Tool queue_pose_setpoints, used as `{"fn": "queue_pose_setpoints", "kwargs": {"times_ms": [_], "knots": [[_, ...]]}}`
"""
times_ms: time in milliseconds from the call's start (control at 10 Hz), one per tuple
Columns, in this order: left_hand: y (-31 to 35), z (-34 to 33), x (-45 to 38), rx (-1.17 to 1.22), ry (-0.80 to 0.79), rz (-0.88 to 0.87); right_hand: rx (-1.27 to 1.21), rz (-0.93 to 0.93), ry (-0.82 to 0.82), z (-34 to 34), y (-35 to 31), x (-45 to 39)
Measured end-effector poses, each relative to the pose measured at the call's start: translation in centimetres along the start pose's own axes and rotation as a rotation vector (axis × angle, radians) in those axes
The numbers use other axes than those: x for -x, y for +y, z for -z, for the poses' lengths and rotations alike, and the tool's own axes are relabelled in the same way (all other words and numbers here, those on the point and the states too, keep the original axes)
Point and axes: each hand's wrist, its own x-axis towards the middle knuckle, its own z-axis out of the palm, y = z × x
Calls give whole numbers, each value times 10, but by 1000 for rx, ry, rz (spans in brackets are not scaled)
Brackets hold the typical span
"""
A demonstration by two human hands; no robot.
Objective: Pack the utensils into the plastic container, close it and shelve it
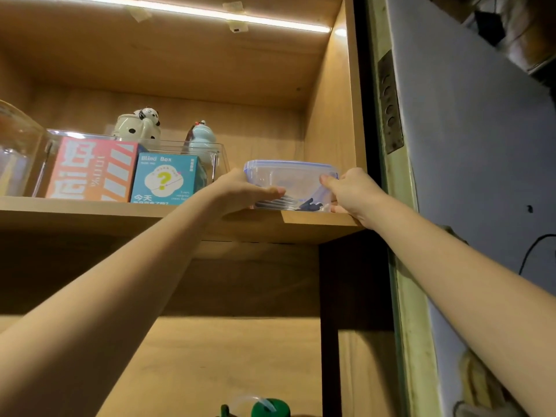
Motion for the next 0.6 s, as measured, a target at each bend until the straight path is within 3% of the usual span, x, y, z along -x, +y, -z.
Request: {"fn": "queue_pose_setpoints", "kwargs": {"times_ms": [200,400,500,600], "knots": [[4,-2,9,-156,36,40,51,14,-18,0,1,3],[14,-1,37,-340,295,-46,106,70,-77,21,-8,30],[23,10,60,-407,366,-124,-25,178,-46,43,-23,64],[38,23,91,-463,437,-241,-363,375,7,82,-47,123]]}}
